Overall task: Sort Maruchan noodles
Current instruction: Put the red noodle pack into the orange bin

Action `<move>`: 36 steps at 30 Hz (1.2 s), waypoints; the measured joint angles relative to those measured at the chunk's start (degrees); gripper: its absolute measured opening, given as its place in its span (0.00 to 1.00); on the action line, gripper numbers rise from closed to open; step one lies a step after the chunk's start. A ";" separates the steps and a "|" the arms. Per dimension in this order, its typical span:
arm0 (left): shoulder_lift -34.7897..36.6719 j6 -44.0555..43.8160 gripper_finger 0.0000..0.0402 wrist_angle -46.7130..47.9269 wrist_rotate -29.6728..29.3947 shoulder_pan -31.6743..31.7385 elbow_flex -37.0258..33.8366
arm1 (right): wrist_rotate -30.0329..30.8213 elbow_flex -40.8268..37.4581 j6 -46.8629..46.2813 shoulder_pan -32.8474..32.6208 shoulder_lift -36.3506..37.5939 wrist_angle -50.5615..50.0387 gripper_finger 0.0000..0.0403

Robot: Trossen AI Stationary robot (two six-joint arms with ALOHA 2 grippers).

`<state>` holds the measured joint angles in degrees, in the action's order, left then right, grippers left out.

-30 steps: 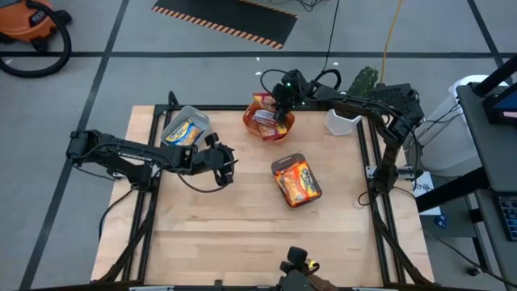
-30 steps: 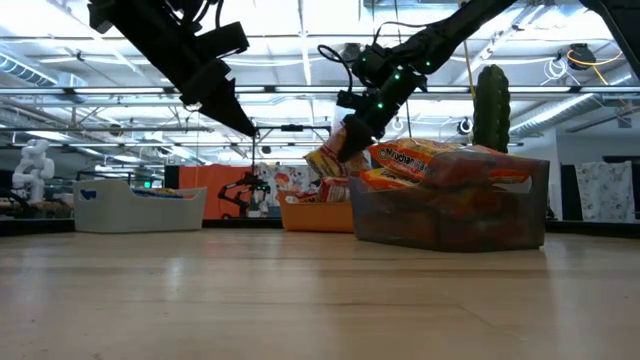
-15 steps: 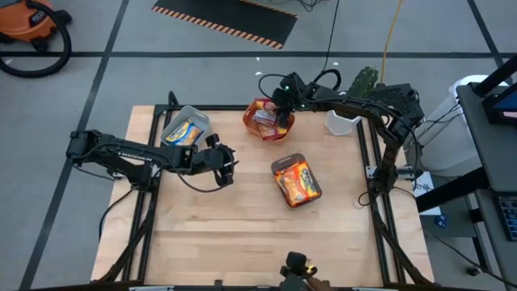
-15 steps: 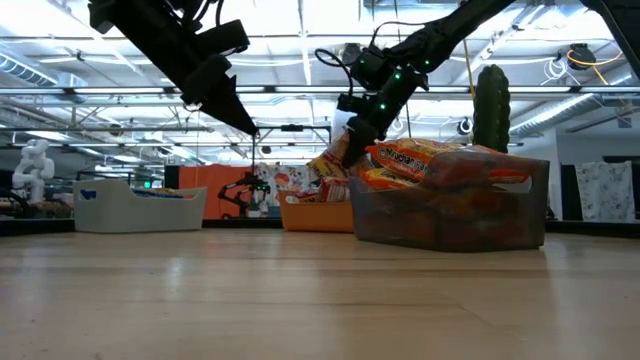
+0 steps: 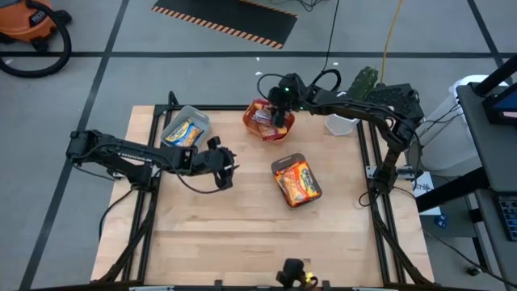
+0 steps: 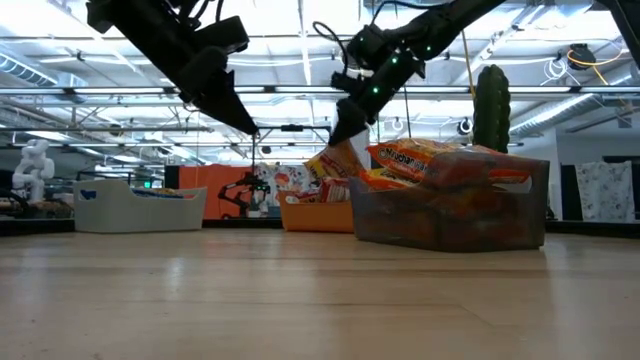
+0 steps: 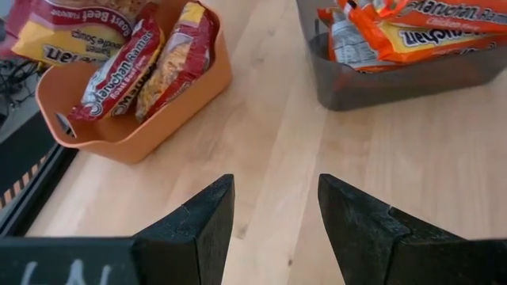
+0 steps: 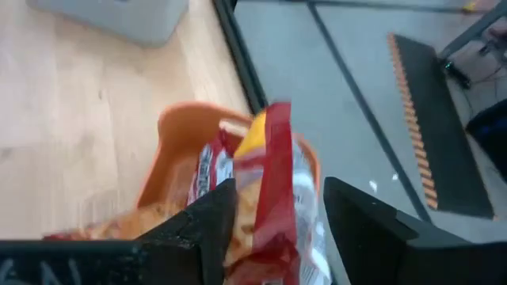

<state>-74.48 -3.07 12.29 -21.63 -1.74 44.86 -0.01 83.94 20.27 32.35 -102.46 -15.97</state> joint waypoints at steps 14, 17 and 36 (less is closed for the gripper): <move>0.00 -2.59 0.48 5.67 0.14 -1.00 0.02 | -0.04 0.02 -0.82 -0.97 6.50 -8.57 0.30; 0.00 -3.42 0.48 6.04 0.15 -1.00 0.02 | -0.02 -0.34 0.03 -0.97 6.32 -12.65 0.24; 0.00 -3.21 0.48 5.19 0.15 -1.76 0.01 | -3.02 -11.72 0.19 -0.97 6.44 7.95 0.00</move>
<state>-74.48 -6.28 17.48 -21.47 -3.51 44.87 -3.03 72.23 20.45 31.38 -96.01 -8.01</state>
